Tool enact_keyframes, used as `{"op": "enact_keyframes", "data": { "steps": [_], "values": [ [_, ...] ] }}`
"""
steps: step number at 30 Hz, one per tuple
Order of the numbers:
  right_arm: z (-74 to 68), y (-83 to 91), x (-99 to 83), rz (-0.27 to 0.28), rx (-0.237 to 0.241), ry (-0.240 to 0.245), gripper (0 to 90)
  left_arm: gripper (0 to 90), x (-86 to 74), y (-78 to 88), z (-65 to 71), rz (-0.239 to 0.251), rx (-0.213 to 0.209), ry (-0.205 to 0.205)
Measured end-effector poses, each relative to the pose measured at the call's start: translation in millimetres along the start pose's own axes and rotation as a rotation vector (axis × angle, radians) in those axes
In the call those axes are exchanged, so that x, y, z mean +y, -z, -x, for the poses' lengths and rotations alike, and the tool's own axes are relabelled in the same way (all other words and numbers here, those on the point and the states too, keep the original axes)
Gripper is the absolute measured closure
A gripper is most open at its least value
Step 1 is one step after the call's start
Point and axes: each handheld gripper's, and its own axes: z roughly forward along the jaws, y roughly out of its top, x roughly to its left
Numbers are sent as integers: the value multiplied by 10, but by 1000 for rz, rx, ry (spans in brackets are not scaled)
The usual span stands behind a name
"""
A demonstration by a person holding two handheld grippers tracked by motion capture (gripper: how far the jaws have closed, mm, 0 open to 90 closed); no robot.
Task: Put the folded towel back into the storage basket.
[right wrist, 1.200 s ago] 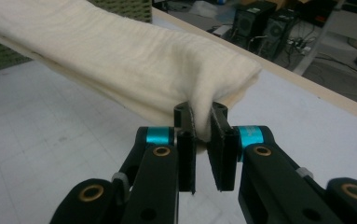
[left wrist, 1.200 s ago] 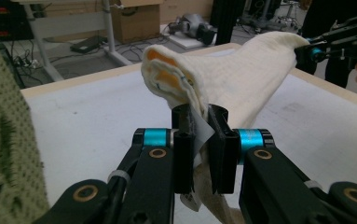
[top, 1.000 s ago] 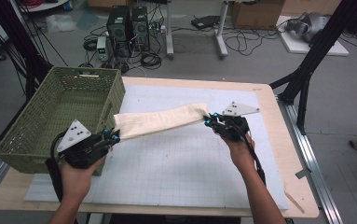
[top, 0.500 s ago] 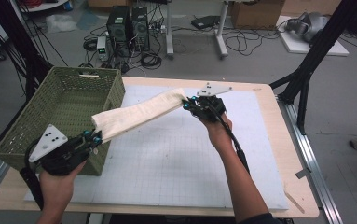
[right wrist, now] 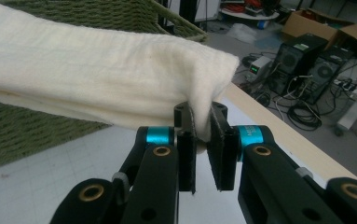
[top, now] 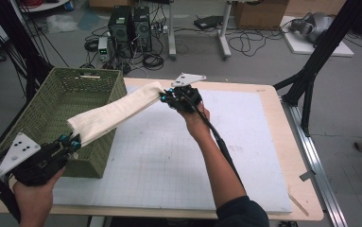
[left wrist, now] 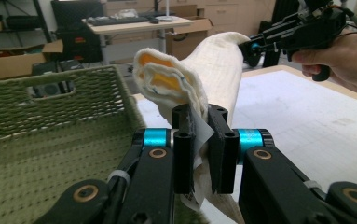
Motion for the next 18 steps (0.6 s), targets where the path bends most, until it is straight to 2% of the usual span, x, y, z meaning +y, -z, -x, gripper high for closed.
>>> {"op": "enact_keyframes", "data": {
  "steps": [1,6,10,18],
  "values": [
    [-22,-100,64,-1,11,5,827,815,-6,18,-20,-1,7,1],
    [-76,-326,252,-7,26,27,827,815,-35,118,-130,6,47,1],
    [-127,-472,372,11,37,29,827,815,-22,182,-190,26,67,11],
    [-232,-760,567,3,61,41,827,816,-25,314,-302,36,108,13]
  ]
}}
